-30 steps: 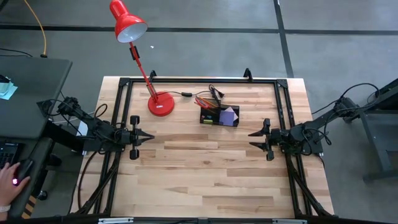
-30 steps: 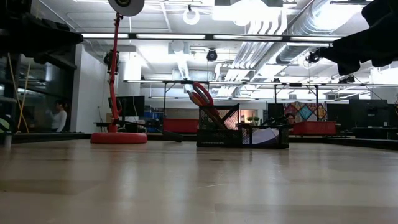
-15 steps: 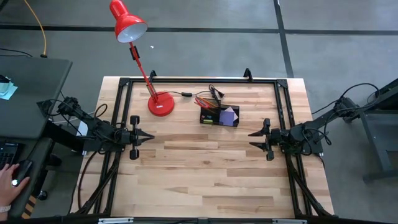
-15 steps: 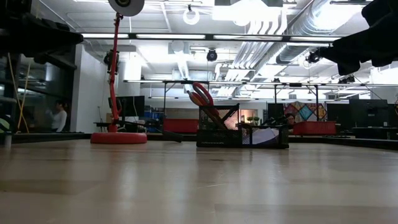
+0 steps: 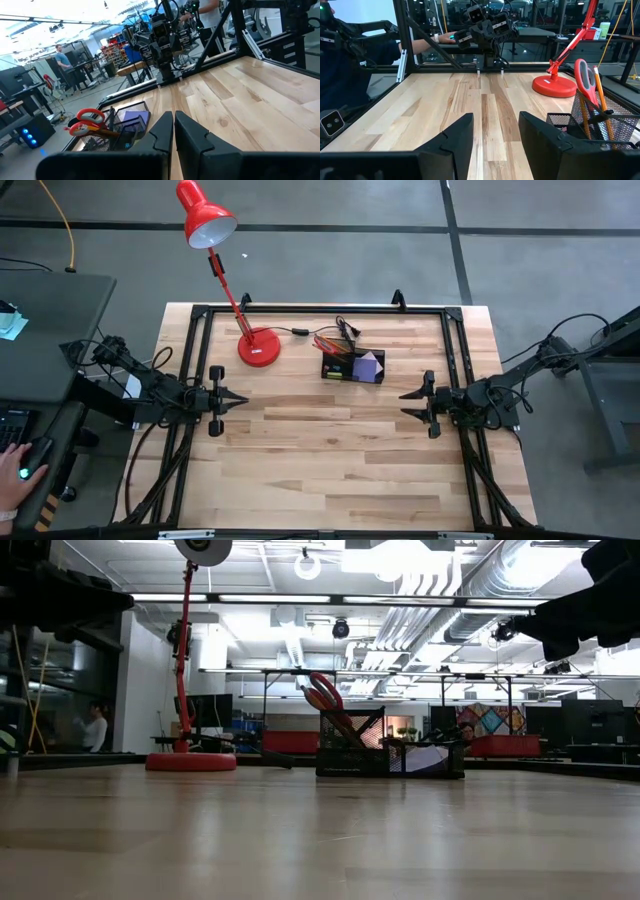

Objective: Pick and place office supplies into organizer
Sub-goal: Return to Home Position

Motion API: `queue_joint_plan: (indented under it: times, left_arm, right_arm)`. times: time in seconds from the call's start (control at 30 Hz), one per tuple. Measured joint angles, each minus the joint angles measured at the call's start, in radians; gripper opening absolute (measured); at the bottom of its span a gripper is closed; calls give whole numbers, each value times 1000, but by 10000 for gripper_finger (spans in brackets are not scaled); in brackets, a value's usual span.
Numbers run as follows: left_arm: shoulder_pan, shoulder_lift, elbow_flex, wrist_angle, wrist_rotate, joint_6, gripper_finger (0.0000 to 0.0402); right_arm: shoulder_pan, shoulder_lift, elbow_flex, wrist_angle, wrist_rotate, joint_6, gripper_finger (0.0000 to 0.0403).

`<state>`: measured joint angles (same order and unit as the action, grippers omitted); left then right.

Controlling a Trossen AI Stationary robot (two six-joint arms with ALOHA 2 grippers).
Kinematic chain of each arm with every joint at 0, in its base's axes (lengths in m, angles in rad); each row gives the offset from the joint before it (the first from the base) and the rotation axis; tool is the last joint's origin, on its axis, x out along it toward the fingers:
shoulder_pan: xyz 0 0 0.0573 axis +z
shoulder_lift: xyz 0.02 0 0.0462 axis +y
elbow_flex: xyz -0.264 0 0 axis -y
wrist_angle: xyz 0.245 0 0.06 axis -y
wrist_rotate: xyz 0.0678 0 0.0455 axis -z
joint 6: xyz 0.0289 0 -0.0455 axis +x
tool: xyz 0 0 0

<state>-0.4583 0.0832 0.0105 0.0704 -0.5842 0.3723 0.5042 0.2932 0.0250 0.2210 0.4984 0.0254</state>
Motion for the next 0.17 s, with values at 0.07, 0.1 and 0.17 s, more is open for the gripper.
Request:
queue_joint_plan:
  times: [0.07, 0.1, 0.17]
  left_arm:
    - [0, 0, 0, 0, 0, 0, 10]
    - [0, 0, 0, 0, 0, 0, 10]
    - [0, 0, 0, 0, 0, 0, 10]
  right_arm:
    - [0, 0, 0, 0, 0, 0, 149]
    - [0, 0, 0, 0, 0, 0, 150]
    - [0, 0, 0, 0, 0, 0, 151]
